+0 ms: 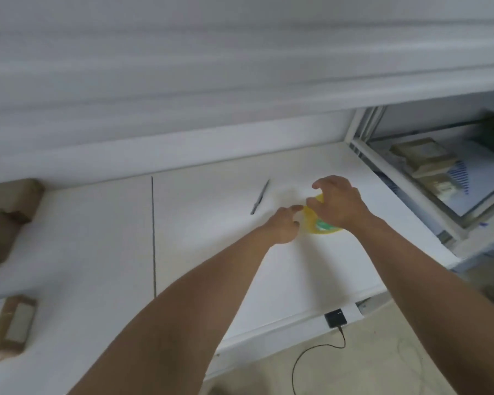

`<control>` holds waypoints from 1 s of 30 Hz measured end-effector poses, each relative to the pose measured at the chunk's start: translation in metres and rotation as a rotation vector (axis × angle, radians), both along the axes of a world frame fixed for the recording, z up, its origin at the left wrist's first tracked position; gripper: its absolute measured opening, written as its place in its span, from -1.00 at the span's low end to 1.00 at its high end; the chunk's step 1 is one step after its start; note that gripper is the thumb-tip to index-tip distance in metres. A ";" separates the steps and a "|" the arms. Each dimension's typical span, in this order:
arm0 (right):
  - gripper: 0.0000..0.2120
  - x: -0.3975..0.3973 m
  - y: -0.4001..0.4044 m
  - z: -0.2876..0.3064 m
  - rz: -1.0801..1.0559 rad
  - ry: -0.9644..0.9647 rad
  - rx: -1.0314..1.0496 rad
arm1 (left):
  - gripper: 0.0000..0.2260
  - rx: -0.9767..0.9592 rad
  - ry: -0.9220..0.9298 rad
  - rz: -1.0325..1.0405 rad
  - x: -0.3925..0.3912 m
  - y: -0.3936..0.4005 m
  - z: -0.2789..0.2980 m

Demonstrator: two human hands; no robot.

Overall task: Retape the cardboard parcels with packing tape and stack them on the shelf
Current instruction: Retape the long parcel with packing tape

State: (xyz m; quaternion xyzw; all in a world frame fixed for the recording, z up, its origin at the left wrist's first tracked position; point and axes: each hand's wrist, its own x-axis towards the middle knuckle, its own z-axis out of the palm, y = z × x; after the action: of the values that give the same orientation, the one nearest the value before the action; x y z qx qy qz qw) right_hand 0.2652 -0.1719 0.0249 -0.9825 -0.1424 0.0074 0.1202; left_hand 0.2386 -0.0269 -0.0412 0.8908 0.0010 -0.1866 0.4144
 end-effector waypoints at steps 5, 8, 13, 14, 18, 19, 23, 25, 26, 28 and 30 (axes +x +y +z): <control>-0.54 0.041 -0.015 -0.009 0.105 0.213 -0.236 | -0.54 0.034 0.057 0.167 0.021 -0.016 -0.014; -0.58 0.056 -0.023 -0.015 0.179 0.250 -0.217 | -0.66 0.099 0.083 0.256 0.026 -0.024 -0.009; -0.58 0.061 -0.036 -0.017 0.249 0.269 -0.113 | -0.69 0.260 0.134 0.295 0.029 -0.029 -0.006; -0.58 0.060 -0.039 -0.019 0.259 0.256 -0.099 | -0.68 0.299 0.117 0.305 0.029 -0.027 -0.007; -0.59 0.055 -0.046 -0.024 0.306 0.208 -0.035 | -0.69 0.366 0.077 0.302 0.019 -0.015 -0.006; -0.59 0.054 -0.047 -0.025 0.316 0.202 -0.023 | -0.72 0.360 0.090 0.295 0.014 -0.013 -0.005; -0.59 0.050 -0.053 -0.030 0.388 0.127 0.014 | -0.86 0.339 -0.078 0.286 -0.002 -0.004 -0.013; -0.59 0.049 -0.060 -0.034 0.439 0.113 0.017 | -0.89 0.352 -0.099 0.242 -0.010 -0.001 -0.015; -0.58 0.048 -0.064 -0.034 0.469 0.133 0.015 | -0.91 0.356 -0.098 0.222 -0.012 -0.001 -0.014; -0.56 0.044 -0.072 -0.037 0.537 0.180 -0.012 | -0.93 0.387 -0.091 0.185 -0.017 0.001 -0.010; -0.57 0.037 -0.079 -0.038 0.602 0.197 -0.050 | -0.92 0.450 -0.069 0.139 -0.021 -0.001 -0.005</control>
State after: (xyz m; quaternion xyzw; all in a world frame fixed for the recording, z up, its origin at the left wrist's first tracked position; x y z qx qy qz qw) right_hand 0.3024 -0.2510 -0.0135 -0.8935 -0.4141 0.1412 0.1016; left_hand 0.2177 -0.0276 -0.0463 0.9643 0.0897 -0.1220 0.2173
